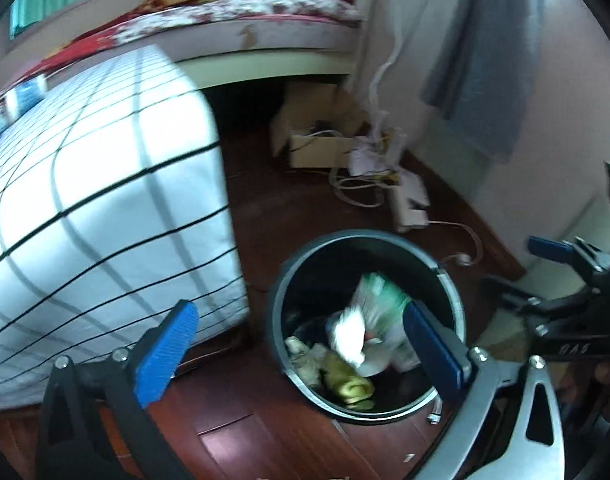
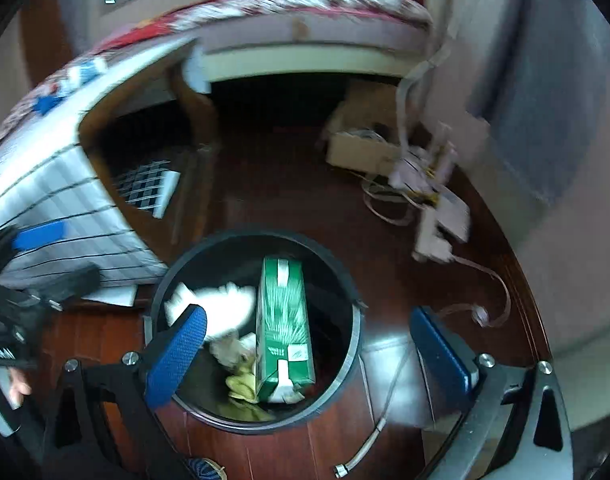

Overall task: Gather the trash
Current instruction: 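Carry the white bag and green carton over the black bin and release both, then move both tools back toward the remaining table items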

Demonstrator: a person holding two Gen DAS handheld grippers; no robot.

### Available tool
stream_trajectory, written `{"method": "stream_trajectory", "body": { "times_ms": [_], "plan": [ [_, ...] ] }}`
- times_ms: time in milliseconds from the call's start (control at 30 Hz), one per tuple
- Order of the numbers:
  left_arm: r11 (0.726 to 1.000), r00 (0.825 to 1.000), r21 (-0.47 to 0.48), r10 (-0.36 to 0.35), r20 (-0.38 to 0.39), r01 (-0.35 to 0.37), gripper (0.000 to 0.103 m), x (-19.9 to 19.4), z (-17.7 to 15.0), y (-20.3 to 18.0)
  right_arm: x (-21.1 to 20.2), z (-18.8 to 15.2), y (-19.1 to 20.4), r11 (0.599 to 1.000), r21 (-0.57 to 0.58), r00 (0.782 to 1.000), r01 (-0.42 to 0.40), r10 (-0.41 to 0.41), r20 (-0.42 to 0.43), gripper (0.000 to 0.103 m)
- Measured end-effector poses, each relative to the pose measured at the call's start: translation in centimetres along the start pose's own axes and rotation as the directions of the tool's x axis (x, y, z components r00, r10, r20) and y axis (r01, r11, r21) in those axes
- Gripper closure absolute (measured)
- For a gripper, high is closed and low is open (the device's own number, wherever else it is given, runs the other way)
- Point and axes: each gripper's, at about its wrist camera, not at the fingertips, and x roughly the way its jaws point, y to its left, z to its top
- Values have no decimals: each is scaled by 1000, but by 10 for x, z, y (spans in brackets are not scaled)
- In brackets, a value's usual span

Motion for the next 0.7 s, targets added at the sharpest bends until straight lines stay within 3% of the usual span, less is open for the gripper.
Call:
{"method": "stream_trajectory", "body": {
  "times_ms": [100,700],
  "plan": [
    [999,999,-6,34,-5,-34,0,3,-4,5,2,-7,0,1000,0,1000,30,-30,7,1],
    [999,998,9,30,52,-31,0,-18,3,2,-14,-5,6,999,22,998,26,-27,51,1]
  ]
}}
